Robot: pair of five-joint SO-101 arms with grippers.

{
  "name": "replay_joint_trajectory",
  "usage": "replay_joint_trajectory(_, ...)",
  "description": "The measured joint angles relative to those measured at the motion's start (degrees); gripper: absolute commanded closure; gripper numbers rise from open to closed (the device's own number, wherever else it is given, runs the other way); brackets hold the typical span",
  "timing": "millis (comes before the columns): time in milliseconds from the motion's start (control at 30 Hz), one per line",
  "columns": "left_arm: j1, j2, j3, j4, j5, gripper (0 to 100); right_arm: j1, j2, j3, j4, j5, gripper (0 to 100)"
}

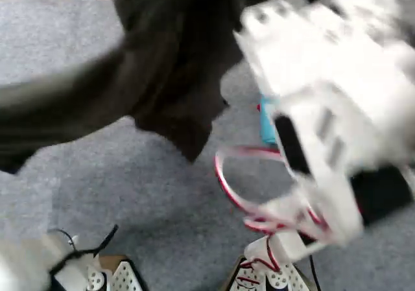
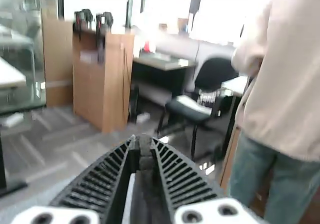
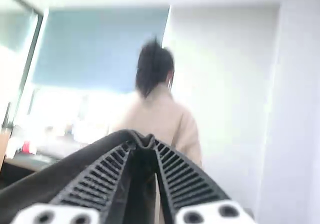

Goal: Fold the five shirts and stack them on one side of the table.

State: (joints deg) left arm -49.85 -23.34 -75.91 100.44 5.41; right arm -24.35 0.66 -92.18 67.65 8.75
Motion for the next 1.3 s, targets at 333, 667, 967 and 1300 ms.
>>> replay_joint_trajectory(333,-8.9,-12.3,1.6,0.0,-1.9,97,0.0,-16.4,13.5,-0.6,0.0,98.5)
replay_joint_trajectory(667,-9.0,-16.5,36.7,-2.7,-3.3,97,0.4,-15.7,49.8,-7.5,0.0,98.5)
replay_joint_trajectory(967,2.6,-5.5,86.0,-53.4,-3.2,97,4.4,0.5,82.5,-49.9,-4.6,98.5)
replay_joint_trajectory(1300,12.9,12.7,71.1,-70.9,-3.3,97,5.8,22.6,55.8,-50.9,-4.8,98.5)
